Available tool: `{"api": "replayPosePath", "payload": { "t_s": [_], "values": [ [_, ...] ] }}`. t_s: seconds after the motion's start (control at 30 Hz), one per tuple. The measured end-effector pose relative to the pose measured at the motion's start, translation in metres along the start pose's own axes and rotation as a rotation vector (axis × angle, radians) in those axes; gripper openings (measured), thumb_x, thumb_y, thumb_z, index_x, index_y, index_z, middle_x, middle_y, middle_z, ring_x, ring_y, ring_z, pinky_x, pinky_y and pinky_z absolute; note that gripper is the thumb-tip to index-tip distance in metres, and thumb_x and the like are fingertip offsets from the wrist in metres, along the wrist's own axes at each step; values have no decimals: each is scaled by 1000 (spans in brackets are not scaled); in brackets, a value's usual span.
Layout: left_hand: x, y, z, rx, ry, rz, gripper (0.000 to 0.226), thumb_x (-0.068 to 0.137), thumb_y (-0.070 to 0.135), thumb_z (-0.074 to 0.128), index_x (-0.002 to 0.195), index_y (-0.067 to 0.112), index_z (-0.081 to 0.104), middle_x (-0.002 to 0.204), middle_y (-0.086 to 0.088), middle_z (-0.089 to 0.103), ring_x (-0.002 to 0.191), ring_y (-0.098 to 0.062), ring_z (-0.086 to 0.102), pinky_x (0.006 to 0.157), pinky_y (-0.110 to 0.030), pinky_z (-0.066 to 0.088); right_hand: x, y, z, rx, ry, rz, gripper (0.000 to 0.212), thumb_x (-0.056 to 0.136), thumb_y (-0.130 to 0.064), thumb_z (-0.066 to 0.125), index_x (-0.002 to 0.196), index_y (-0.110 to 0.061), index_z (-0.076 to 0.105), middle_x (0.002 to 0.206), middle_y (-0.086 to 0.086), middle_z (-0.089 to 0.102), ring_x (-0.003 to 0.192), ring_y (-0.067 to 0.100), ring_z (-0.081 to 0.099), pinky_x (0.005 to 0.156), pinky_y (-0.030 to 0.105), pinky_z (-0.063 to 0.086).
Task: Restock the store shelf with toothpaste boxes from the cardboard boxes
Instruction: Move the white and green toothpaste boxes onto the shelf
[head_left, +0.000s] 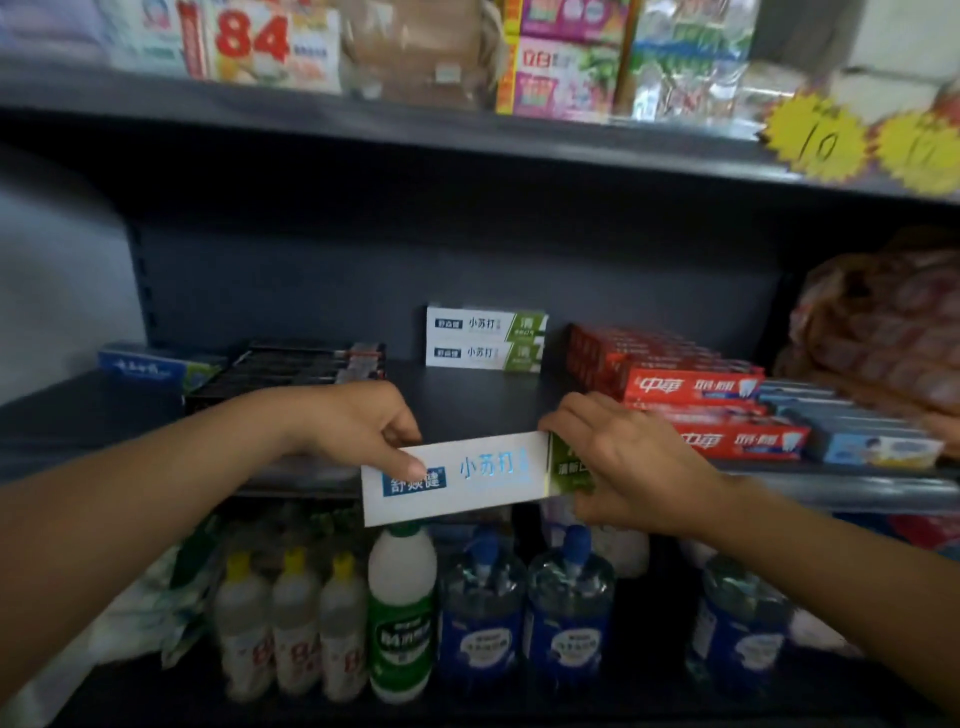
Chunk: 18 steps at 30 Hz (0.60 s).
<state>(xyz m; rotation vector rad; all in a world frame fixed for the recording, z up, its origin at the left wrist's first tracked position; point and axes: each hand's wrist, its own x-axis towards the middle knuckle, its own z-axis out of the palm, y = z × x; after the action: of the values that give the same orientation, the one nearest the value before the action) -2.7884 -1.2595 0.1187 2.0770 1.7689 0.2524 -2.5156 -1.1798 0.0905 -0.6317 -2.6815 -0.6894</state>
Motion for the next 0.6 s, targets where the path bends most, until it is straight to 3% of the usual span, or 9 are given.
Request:
{"api": "replayPosePath", "payload": {
  "t_s": [0.1, 0.23, 0.47, 0.6],
  "values": [
    [13, 4, -14, 78, 98, -29, 25, 86, 23, 70, 109, 13, 72, 98, 5, 74, 90, -9, 69, 83, -28, 54, 10, 11, 1, -2, 30, 25, 57, 65, -44, 57, 113, -14, 57, 104, 2, 57, 87, 20, 58, 50, 33, 51],
    [35, 8, -22, 163, 230, -70, 26, 82, 28, 73, 106, 17, 72, 97, 8, 73, 89, -8, 67, 87, -36, 54, 24, 31, 10, -4, -4, 96, 59, 68, -30, 68, 122, -15, 48, 117, 3, 53, 100, 21, 53, 63, 34, 52],
    [74, 1, -20, 209, 361, -122, 30, 79, 32, 76, 106, 23, 70, 104, 2, 69, 98, -17, 63, 90, -40, 51, 49, 57, 27, 8, -120, 170, 67, 76, -32, 71, 128, -22, 30, 123, 2, 50, 108, 19, 49, 74, 29, 44],
    [95, -7, -11, 241, 371, -135, 29, 80, 29, 75, 106, 19, 68, 102, 1, 66, 96, -19, 61, 82, -31, 49, 62, 65, 44, 0, -170, 184, 71, 75, -34, 72, 131, -21, 30, 129, 2, 45, 115, 19, 44, 79, 32, 45]
  ]
}}
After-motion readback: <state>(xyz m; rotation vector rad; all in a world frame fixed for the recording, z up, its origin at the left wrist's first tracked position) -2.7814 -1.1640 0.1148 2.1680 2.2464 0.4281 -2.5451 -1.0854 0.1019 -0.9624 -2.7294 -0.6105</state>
